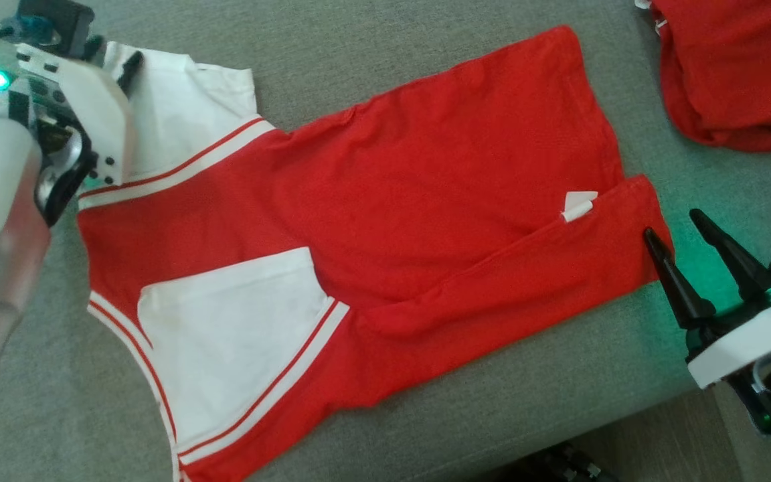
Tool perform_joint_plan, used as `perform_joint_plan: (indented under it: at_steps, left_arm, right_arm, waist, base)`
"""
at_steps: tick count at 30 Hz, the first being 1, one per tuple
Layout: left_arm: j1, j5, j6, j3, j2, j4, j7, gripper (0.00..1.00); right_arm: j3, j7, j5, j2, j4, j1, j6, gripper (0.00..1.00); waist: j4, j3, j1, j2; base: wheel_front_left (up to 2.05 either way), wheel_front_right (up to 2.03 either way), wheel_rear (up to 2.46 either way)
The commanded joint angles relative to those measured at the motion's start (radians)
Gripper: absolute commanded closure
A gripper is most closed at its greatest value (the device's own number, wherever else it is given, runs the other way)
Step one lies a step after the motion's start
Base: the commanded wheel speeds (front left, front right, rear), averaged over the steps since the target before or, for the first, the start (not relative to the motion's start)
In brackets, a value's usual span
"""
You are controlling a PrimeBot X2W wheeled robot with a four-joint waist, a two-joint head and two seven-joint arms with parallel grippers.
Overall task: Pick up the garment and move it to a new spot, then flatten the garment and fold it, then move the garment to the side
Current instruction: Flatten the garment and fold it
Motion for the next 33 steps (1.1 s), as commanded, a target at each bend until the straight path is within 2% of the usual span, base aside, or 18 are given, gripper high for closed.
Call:
perform_joint_plan:
  at_steps: [1, 4, 9, 15, 19, 25, 29, 33]
  left_arm:
    - [-0.031, -0.009, 0.002, 0.013, 0.047, -0.014, -0.004, 1.0]
    - [-0.043, -0.04, 0.002, -0.034, 0.065, -0.016, -0.012, 1.0]
    - [-0.071, -0.065, 0.002, -0.085, 0.075, -0.022, -0.083, 1.0]
    - [-0.105, -0.087, 0.002, -0.139, 0.058, -0.042, -0.163, 1.0]
    - [-0.132, -0.094, 0.002, -0.168, 0.047, -0.066, -0.201, 1.0]
    - [-0.164, -0.099, 0.002, -0.205, 0.029, -0.095, -0.232, 1.0]
    - [-0.179, -0.1, 0.002, -0.227, 0.02, -0.107, -0.246, 1.0]
    - [-0.18, -0.099, 0.002, -0.235, 0.012, -0.112, -0.254, 1.0]
  right_arm:
    - [0.005, -0.015, 0.0, -0.028, -0.011, -0.005, 0.007, 0.0]
    - [0.008, -0.017, 0.0, -0.031, -0.007, -0.018, 0.007, 0.0]
    - [0.038, 0.007, 0.028, -0.051, -0.033, -0.076, 0.007, 0.0]
    - [0.104, 0.181, 0.115, -0.071, -0.025, -0.248, 0.007, 0.0]
    - [0.144, 0.289, 0.138, -0.043, 0.082, -0.389, 0.007, 0.0]
    - [0.185, 0.395, 0.182, 0.026, 0.308, -0.553, 0.007, 0.0]
    - [0.218, 0.413, 0.206, 0.047, 0.408, -0.616, 0.007, 0.0]
    - [0.244, 0.399, 0.222, 0.055, 0.455, -0.645, 0.007, 0.0]
  waist:
    - [0.0, 0.0, -0.0001, 0.0]
    - [0.004, -0.005, -0.0001, 0.0]
    - [0.024, -0.032, -0.0001, 0.0]
    - [0.069, -0.068, -0.0001, 0.0]
    - [0.108, -0.075, -0.0001, 0.0]
    - [0.171, -0.065, -0.0001, 0.0]
    - [0.202, -0.053, -0.0001, 0.0]
    - [0.216, -0.05, -0.0001, 0.0]
  base:
    - [0.0, 0.0, 0.0]
    - [0.0, 0.0, 0.0]
    - [0.0, 0.0, 0.0]
    - [0.0, 0.0, 0.0]
    - [0.0, 0.0, 0.0]
    - [0.0, 0.0, 0.0]
    - [0.0, 0.0, 0.0]
    - [0.0, 0.0, 0.0]
